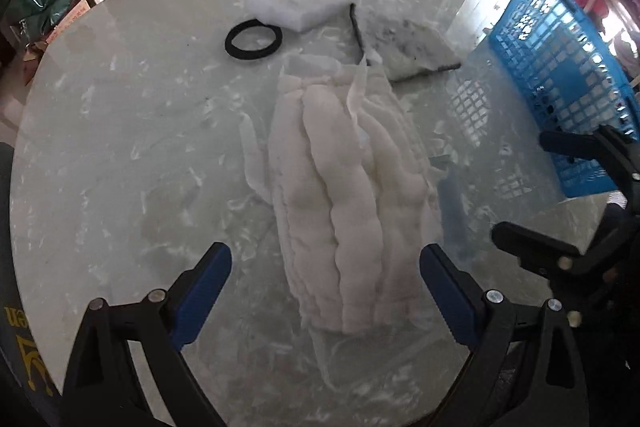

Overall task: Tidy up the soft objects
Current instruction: 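Grasp the white ruffled cloth with the left gripper and lift it, then grasp the light blue cloth with the right gripper while the left holds the ruffled cloth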

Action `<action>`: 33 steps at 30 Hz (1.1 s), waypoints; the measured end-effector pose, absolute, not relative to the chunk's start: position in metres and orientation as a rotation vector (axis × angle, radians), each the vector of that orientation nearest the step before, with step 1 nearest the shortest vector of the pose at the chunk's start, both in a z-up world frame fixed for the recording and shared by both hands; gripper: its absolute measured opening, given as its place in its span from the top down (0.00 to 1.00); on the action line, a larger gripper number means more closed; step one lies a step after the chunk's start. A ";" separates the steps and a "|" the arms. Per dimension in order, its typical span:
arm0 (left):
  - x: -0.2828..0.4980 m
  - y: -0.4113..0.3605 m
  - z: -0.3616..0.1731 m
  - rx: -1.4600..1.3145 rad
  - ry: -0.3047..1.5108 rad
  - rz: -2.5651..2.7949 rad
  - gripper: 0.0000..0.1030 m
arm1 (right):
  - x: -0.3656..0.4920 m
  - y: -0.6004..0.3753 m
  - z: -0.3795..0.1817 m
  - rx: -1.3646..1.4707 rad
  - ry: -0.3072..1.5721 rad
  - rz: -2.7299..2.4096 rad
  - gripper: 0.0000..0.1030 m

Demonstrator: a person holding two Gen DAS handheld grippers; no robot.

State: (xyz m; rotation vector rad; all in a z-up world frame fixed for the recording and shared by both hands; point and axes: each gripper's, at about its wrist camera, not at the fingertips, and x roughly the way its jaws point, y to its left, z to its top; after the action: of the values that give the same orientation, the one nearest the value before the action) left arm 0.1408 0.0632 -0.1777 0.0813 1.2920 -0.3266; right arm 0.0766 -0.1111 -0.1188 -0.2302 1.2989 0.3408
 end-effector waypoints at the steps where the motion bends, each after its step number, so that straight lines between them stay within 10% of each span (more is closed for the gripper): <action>1: 0.143 0.062 -0.182 0.083 1.297 -0.319 0.08 | 0.077 -0.113 -0.119 -0.227 1.300 0.339 0.00; 5: 0.150 0.060 -0.195 0.053 1.324 -0.321 0.16 | 0.079 -0.120 -0.120 -0.218 1.303 0.331 0.00; 13: 0.148 0.038 -0.191 0.079 1.307 -0.388 0.74 | 0.079 -0.125 -0.121 -0.202 1.315 0.325 0.00; 33: 0.124 0.078 -0.124 -0.009 1.148 -0.355 0.81 | 0.093 -0.102 -0.120 -0.174 1.353 0.326 0.00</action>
State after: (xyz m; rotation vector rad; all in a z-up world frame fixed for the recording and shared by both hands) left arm 0.1244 0.0777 -0.1236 -0.0090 1.1484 -0.3549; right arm 0.0934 -0.1015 -0.1202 -0.1737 1.3528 0.3257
